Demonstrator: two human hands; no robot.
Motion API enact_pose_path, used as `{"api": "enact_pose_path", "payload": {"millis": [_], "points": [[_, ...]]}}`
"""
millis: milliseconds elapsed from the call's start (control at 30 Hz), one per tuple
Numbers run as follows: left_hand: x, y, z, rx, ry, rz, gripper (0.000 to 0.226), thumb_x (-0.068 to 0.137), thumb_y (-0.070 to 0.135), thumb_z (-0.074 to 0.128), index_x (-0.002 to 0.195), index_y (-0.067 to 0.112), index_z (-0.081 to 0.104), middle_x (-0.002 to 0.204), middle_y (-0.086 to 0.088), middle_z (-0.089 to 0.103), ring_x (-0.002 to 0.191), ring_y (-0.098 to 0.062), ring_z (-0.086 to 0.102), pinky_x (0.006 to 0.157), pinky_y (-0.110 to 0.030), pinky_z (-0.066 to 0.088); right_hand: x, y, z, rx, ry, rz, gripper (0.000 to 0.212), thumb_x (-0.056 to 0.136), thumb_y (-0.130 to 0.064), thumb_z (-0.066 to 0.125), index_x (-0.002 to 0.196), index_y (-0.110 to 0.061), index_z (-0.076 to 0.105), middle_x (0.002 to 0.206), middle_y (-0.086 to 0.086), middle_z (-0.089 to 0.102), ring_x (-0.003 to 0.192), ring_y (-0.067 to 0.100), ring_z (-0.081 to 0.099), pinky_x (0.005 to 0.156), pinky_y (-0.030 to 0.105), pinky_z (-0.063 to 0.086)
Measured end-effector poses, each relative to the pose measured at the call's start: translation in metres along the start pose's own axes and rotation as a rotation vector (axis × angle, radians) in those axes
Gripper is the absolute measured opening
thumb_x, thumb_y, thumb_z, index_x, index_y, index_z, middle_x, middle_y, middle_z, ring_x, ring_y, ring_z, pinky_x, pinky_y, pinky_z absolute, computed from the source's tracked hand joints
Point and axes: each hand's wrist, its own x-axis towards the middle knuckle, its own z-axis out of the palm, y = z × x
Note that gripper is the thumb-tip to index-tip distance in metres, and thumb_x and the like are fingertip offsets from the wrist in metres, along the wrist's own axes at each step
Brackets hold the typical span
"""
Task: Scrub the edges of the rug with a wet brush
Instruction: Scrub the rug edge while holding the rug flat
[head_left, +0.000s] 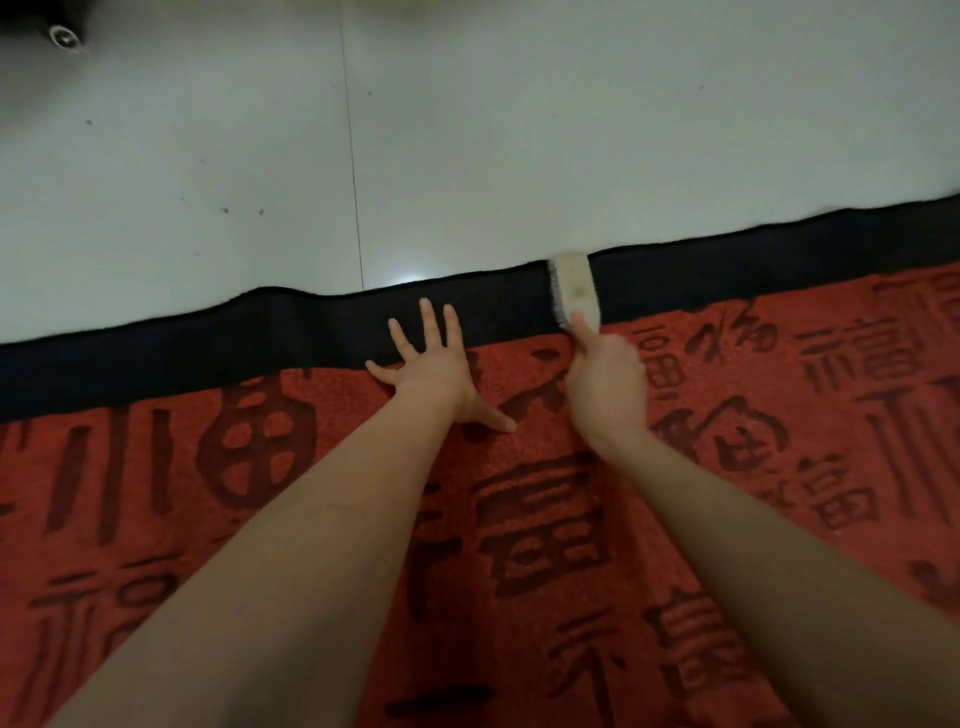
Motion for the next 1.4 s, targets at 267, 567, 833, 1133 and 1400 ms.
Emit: {"api": "enact_pose_path", "payload": {"millis": [267,567,833,1133,1400], "points": [[0.004,0.009,-0.005,0.031,-0.060,-0.053,0.160,0.049,0.069,0.084,0.144,0.026,-0.038,0.147,-0.004,-0.049,0.139,-0.046,-0.032,0.106,-0.077,0.006,0.011,0.016,-0.006,-0.106,-0.005,0.068,0.048,0.096,-0.010,0.039,0.142,-0.024,0.045,0.103,0.019,0.056,0.091,0.039,0.059,0.075,0.044,0.046],[0.007,0.021,-0.012,-0.018,-0.007,-0.097,0.150,0.053,0.086,0.068,0.152,0.021,-0.024,0.156,-0.016,-0.033,0.143,-0.051,-0.017,0.111,-0.072,0.008,0.029,0.046,-0.022,-0.073,0.012,0.166,0.056,0.092,-0.007,0.040,0.141,-0.033,0.046,0.102,0.019,0.062,0.090,0.039,0.062,0.074,0.042,0.048],[0.024,0.064,-0.019,-0.057,0.015,-0.260,0.159,0.049,0.081,0.075,0.152,0.000,-0.014,0.156,-0.030,-0.022,0.145,-0.048,-0.015,0.112,-0.069,0.007,0.043,0.068,-0.031,-0.077,-0.063,0.009,0.058,0.094,-0.013,0.044,0.144,-0.042,0.037,0.102,0.019,0.059,0.091,0.040,0.060,0.076,0.042,0.046],[0.039,0.078,-0.030,0.156,0.000,0.200,0.142,0.067,0.060,0.080,0.152,0.011,-0.023,0.158,-0.005,-0.031,0.146,-0.042,-0.018,0.115,-0.067,0.008,0.055,0.103,-0.041,-0.150,-0.082,-0.090,0.061,0.094,-0.013,0.043,0.146,-0.043,0.033,0.099,0.016,0.055,0.087,0.039,0.060,0.073,0.042,0.046],[0.043,0.120,-0.032,0.122,-0.041,0.062,0.145,0.056,0.076,0.075,0.148,0.035,-0.029,0.153,-0.022,-0.034,0.140,-0.056,-0.019,0.110,-0.073,0.011,0.047,0.079,-0.030,-0.083,-0.111,-0.209,0.062,0.094,-0.014,0.044,0.148,-0.040,0.028,0.095,0.011,0.047,0.089,0.038,0.058,0.074,0.041,0.045]]}}
